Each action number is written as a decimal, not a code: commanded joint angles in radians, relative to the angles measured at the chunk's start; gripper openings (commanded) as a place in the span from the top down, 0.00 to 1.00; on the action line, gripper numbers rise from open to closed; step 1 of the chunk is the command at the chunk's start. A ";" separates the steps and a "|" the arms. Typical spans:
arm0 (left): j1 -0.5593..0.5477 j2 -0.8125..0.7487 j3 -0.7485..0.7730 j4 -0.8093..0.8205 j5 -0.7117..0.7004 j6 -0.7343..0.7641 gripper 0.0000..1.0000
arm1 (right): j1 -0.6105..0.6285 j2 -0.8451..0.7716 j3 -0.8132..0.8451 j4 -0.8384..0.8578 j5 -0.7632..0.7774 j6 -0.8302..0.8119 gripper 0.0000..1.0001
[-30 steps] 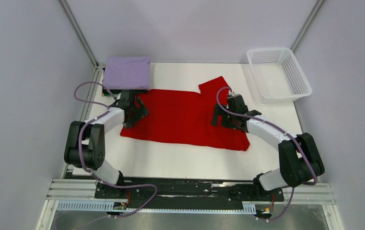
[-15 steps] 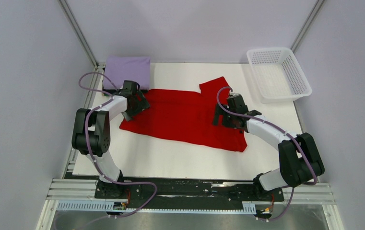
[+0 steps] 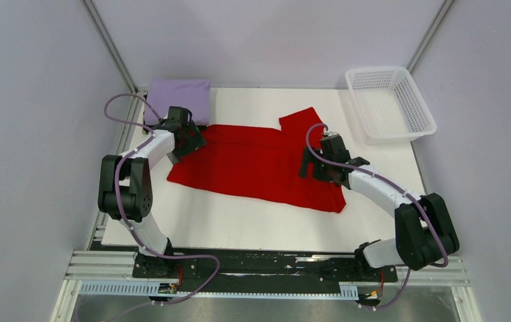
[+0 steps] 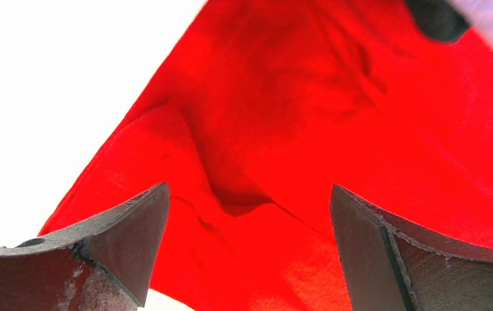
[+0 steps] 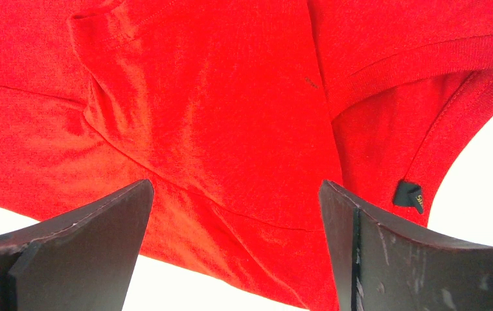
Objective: Fold and stack the t-shirts
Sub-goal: Fold the flattened tshirt in 1/3 of the way
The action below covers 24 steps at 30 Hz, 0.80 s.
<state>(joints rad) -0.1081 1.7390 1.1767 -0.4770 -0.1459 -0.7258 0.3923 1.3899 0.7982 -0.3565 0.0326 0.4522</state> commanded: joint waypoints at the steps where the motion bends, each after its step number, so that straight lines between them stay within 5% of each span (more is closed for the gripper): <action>1: 0.012 0.060 0.066 0.024 -0.007 0.024 0.00 | 0.008 -0.056 -0.008 0.009 -0.005 0.017 0.00; 14: 0.013 0.178 0.091 0.057 0.052 0.016 0.00 | 0.023 -0.111 -0.041 0.001 -0.016 0.049 0.00; 24: -0.012 -0.115 0.020 0.040 0.044 0.003 0.00 | 0.034 -0.053 0.003 0.024 -0.016 0.127 0.00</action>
<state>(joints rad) -0.1024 1.7927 1.2022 -0.4438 -0.0967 -0.7124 0.4133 1.3121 0.7578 -0.3611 0.0242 0.5247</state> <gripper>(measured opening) 0.997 0.998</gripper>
